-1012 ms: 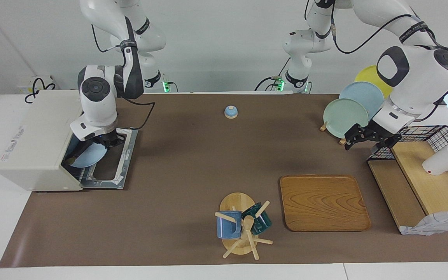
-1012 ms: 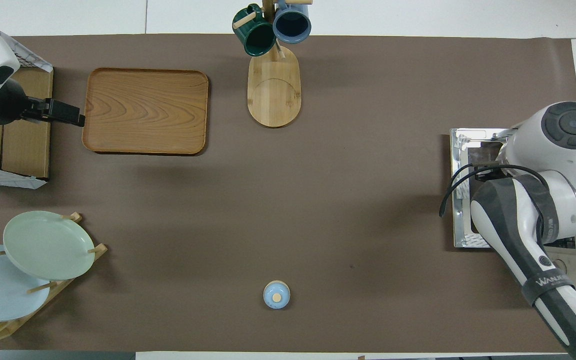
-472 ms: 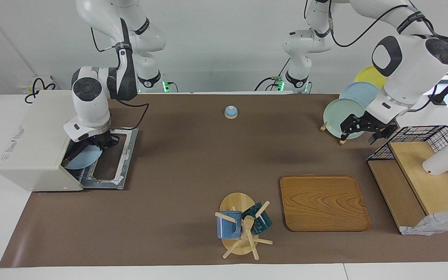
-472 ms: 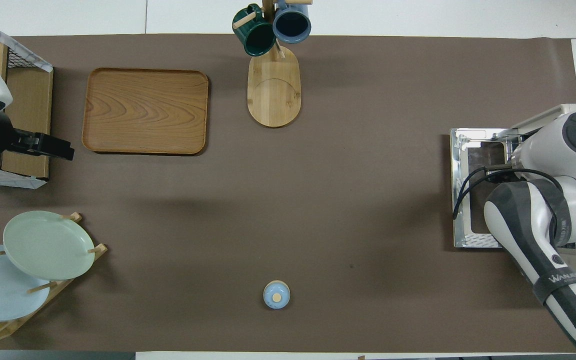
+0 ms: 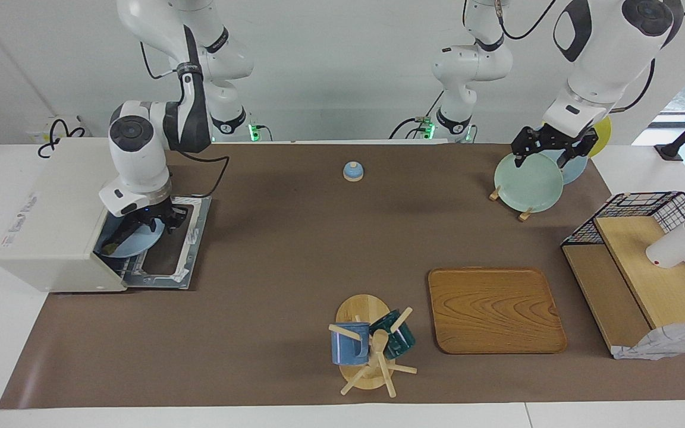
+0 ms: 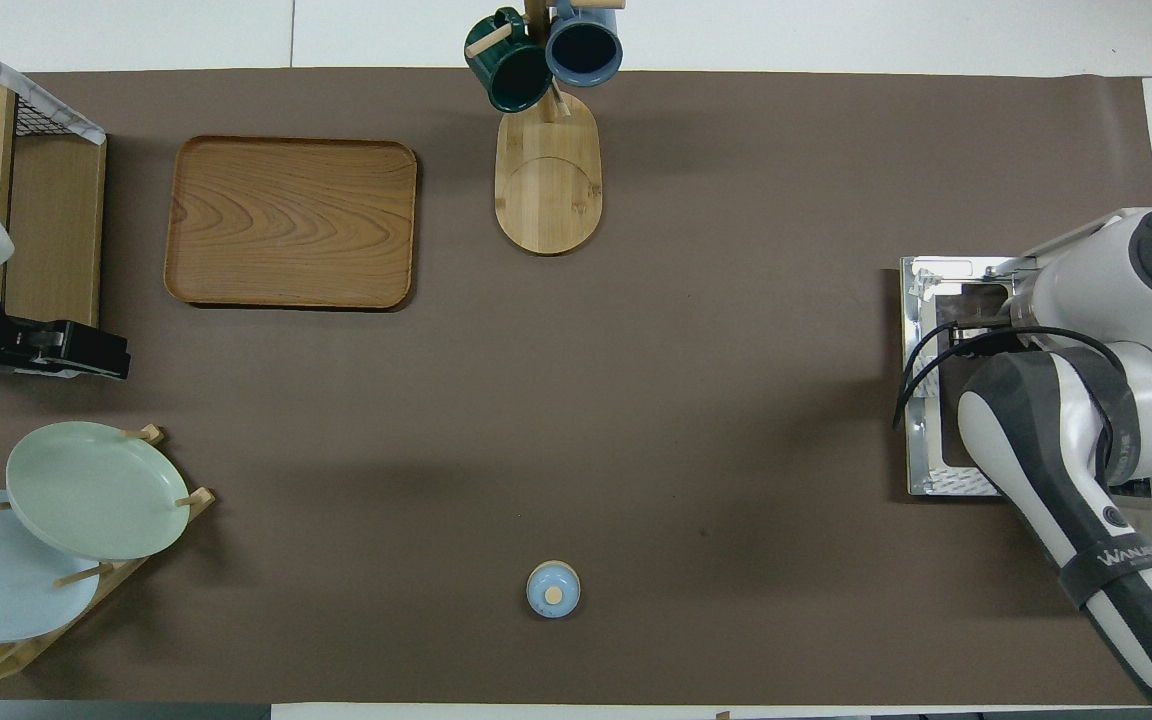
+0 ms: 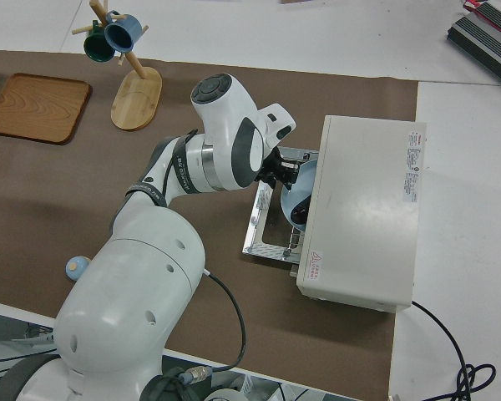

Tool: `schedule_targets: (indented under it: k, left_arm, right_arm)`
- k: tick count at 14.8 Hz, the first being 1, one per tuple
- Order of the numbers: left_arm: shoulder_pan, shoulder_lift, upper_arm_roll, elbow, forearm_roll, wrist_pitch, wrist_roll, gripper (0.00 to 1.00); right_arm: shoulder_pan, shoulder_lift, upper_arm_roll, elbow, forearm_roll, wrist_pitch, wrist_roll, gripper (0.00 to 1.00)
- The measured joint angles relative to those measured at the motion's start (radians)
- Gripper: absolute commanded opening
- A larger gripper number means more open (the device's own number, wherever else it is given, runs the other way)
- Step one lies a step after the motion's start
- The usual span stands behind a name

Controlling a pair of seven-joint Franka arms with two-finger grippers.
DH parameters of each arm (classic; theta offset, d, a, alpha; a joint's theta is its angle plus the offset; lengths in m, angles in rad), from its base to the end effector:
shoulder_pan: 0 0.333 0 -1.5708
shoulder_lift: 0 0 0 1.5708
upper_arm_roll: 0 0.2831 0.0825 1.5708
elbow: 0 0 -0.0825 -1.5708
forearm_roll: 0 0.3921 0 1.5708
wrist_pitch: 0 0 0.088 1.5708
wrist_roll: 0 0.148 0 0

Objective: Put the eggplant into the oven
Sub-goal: 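Release the eggplant inside the oven and pull the right gripper out, then push the oven door closed with the right gripper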

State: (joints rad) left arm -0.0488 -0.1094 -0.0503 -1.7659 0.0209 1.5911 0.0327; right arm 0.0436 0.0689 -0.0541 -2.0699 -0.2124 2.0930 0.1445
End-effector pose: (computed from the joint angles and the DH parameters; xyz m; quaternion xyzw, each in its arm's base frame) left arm 0.5246 -0.0500 0.5186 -0.9972 0.0661 0.0323 0.0143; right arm 0.5586 -0.0236 0.3182 0.9952 -0.0221 -0.0166 0.0938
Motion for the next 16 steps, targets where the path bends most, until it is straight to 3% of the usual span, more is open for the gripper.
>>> schedule_targets:
  k: [2, 4, 9, 16]
  left_arm:
    - [0.001, -0.014, 0.007, 0.0, 0.001, -0.009, -0.001, 1.0]
    - [0.001, -0.019, 0.013, 0.001, 0.001, -0.013, -0.001, 1.0]
    - [0.004, -0.005, 0.025, 0.001, 0.001, -0.013, -0.001, 1.0]
    - [0.011, 0.017, 0.027, 0.004, 0.002, -0.011, -0.001, 1.0]
  right_arm:
    - [0.032, 0.0, 0.003, 0.064, 0.057, -0.052, 0.0, 0.23]
    - [0.059, 0.001, 0.004, 0.087, 0.089, -0.037, 0.013, 0.15]
    - [0.135, 0.045, 0.005, -0.045, 0.096, 0.18, 0.141, 0.1]
    - [0.143, 0.088, -0.003, -0.112, 0.085, 0.209, 0.164, 0.1]
